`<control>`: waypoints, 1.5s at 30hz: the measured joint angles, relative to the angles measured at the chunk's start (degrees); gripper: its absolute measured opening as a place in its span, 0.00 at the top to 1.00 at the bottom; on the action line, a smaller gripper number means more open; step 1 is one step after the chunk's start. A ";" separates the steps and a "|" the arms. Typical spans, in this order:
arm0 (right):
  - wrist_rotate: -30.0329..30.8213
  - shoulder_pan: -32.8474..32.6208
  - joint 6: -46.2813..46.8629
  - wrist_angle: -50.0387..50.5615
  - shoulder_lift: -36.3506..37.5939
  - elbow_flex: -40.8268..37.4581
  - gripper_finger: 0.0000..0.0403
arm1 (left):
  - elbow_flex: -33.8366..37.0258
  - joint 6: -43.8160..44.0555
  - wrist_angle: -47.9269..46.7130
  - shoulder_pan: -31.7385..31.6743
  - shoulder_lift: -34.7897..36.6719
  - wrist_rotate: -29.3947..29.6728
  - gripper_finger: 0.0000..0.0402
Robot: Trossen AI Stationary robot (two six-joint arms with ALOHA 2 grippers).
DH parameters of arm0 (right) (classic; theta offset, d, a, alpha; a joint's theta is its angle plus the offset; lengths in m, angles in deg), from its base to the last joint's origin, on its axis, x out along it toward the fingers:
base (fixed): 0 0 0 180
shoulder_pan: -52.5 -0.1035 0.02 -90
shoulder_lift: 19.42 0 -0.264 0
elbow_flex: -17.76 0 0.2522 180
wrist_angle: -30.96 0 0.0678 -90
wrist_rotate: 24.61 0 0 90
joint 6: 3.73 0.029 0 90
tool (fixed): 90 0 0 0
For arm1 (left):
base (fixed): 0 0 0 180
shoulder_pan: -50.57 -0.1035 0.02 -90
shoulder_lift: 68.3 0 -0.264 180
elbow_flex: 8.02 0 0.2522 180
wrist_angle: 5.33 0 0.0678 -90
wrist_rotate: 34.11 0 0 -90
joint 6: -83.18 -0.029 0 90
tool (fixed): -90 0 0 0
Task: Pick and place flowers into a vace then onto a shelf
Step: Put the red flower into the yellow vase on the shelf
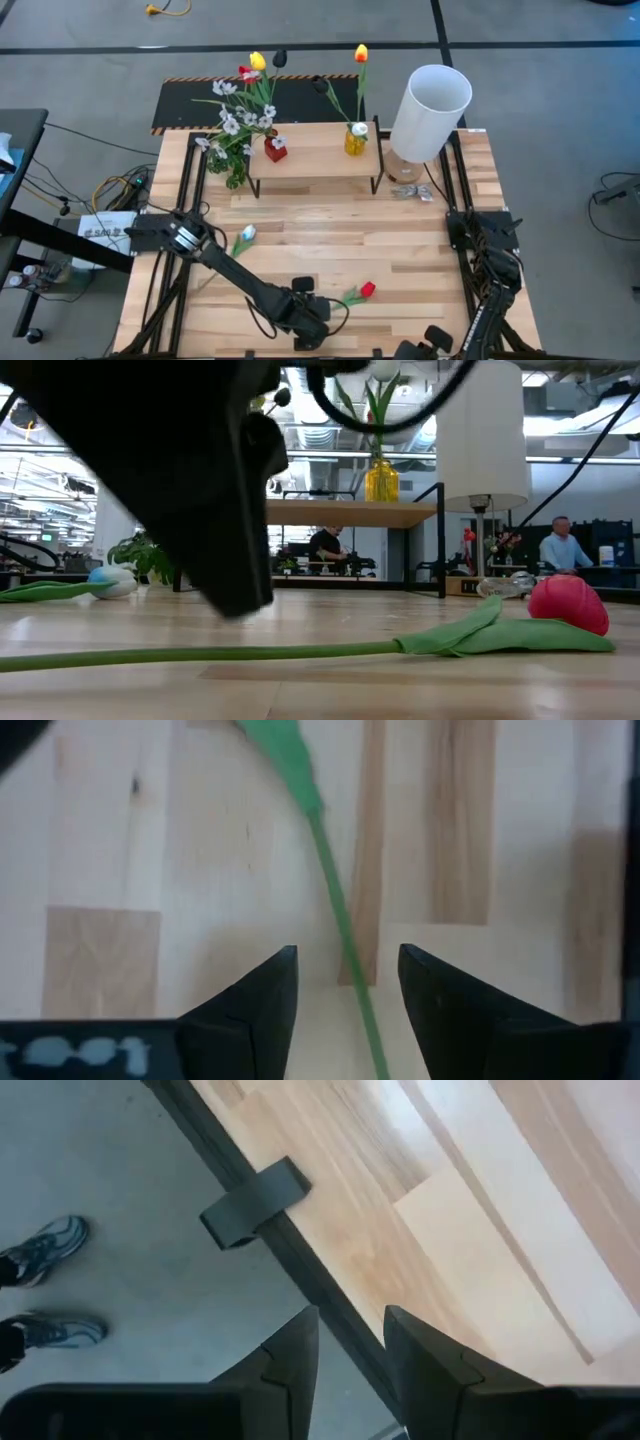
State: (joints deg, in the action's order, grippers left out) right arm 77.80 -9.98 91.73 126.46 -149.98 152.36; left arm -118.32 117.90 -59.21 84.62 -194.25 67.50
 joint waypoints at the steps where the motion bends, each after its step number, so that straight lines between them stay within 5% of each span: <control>1: 0.10 -0.02 0.00 0.27 0.00 0.00 0.73 | -0.96 -0.07 -0.61 0.05 -0.76 -0.15 0.59; 8: 2.95 0.00 0.00 0.52 0.00 0.00 0.73 | -2.20 1.75 -2.12 0.09 -2.39 0.56 0.61; 21: 6.11 0.00 -0.04 2.81 0.00 0.00 0.73 | -2.22 1.02 -2.81 0.08 -2.72 -2.80 0.86; 27: 6.16 -0.02 0.00 3.77 0.00 0.00 0.73 | -2.22 1.00 -2.86 0.10 -2.69 -0.36 0.83; 38: 7.43 -0.02 0.07 3.71 0.00 0.00 0.73 | -2.37 2.81 -2.62 -0.19 -4.07 -0.43 0.64; 45: 8.91 0.00 0.04 3.69 0.00 0.00 0.73 | -2.65 3.26 -2.69 -0.57 -4.03 0.19 0.72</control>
State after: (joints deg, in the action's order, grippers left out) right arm 86.71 -9.97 91.77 130.15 -149.98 152.36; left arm -120.97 121.16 -61.90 84.05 -198.28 67.70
